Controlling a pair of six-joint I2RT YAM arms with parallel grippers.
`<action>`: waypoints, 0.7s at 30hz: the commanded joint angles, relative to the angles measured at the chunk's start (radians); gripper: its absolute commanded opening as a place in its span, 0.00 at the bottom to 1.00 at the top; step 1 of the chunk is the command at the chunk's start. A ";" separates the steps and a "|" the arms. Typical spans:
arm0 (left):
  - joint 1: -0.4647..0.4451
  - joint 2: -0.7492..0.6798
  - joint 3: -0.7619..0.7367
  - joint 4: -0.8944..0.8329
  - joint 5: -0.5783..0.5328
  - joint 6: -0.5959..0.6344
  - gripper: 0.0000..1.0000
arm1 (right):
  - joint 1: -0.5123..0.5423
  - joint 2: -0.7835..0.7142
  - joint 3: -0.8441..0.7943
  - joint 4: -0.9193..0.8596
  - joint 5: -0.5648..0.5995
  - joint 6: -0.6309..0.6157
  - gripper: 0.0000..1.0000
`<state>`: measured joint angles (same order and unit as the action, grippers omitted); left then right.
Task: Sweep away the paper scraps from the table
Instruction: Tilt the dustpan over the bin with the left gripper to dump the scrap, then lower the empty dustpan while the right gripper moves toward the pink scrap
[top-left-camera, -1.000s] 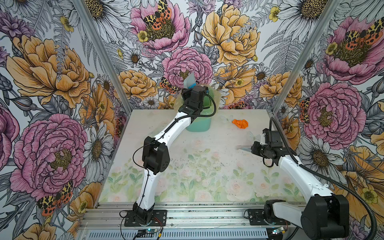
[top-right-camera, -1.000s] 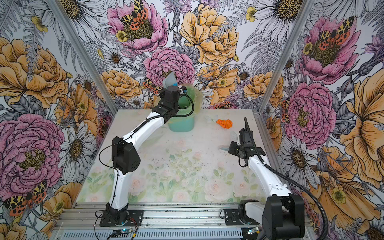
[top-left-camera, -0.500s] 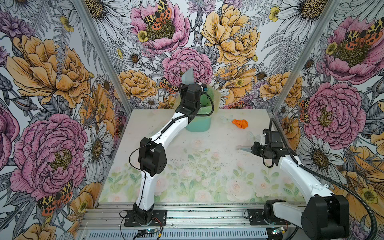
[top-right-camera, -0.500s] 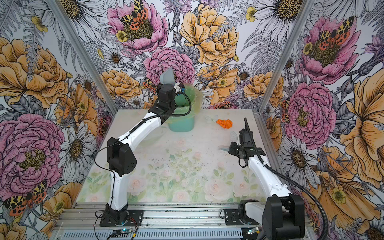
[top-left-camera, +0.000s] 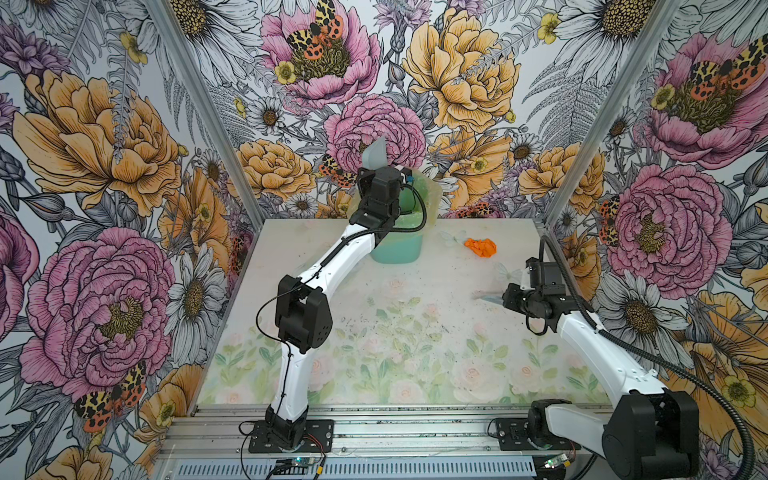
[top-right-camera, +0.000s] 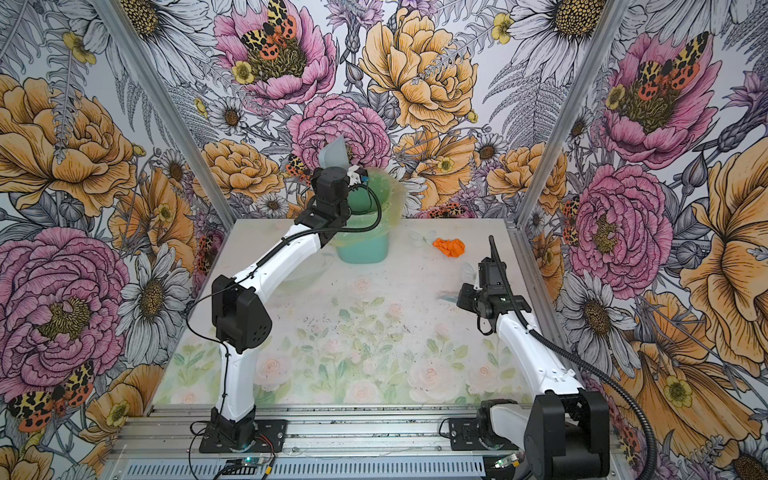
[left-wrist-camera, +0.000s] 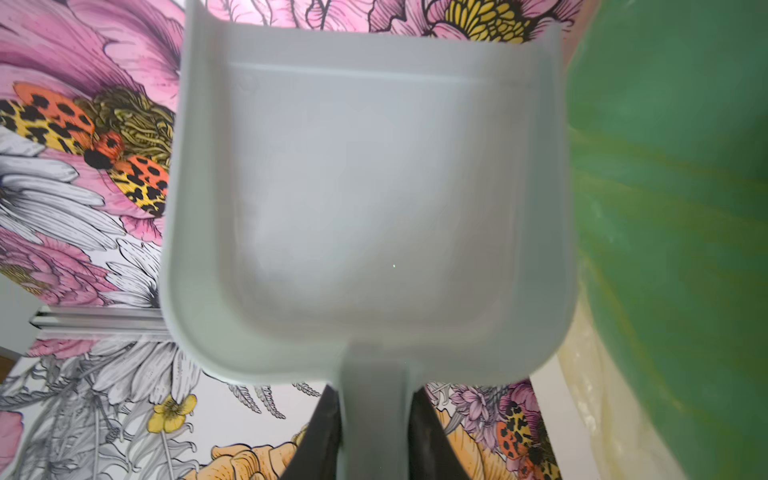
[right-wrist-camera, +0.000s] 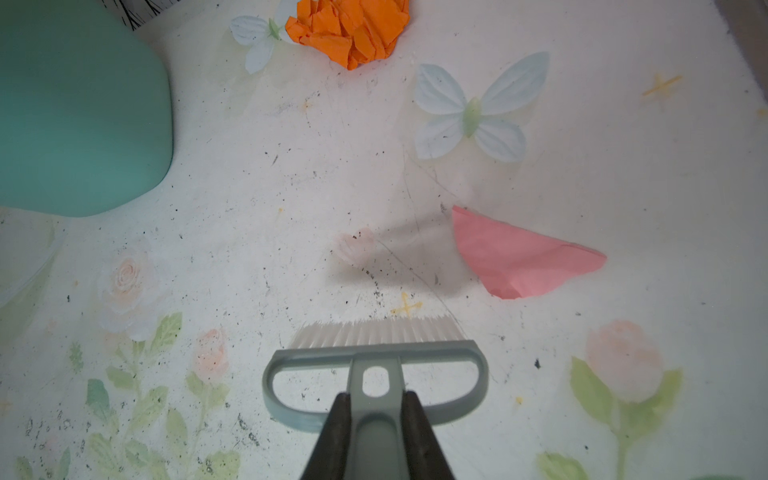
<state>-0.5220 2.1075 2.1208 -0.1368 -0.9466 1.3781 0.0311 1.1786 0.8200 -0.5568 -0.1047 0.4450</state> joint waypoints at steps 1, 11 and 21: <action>0.016 -0.047 0.088 -0.142 0.058 -0.210 0.00 | -0.008 -0.030 0.004 0.020 0.023 0.021 0.00; 0.018 -0.133 0.070 -0.311 0.237 -0.559 0.00 | -0.008 -0.056 0.014 0.015 0.050 0.044 0.00; -0.006 -0.261 -0.084 -0.336 0.434 -0.753 0.00 | -0.009 -0.080 0.028 -0.006 0.104 0.058 0.00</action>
<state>-0.5163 1.8965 2.0705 -0.4572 -0.6163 0.7284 0.0311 1.1255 0.8200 -0.5621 -0.0383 0.4831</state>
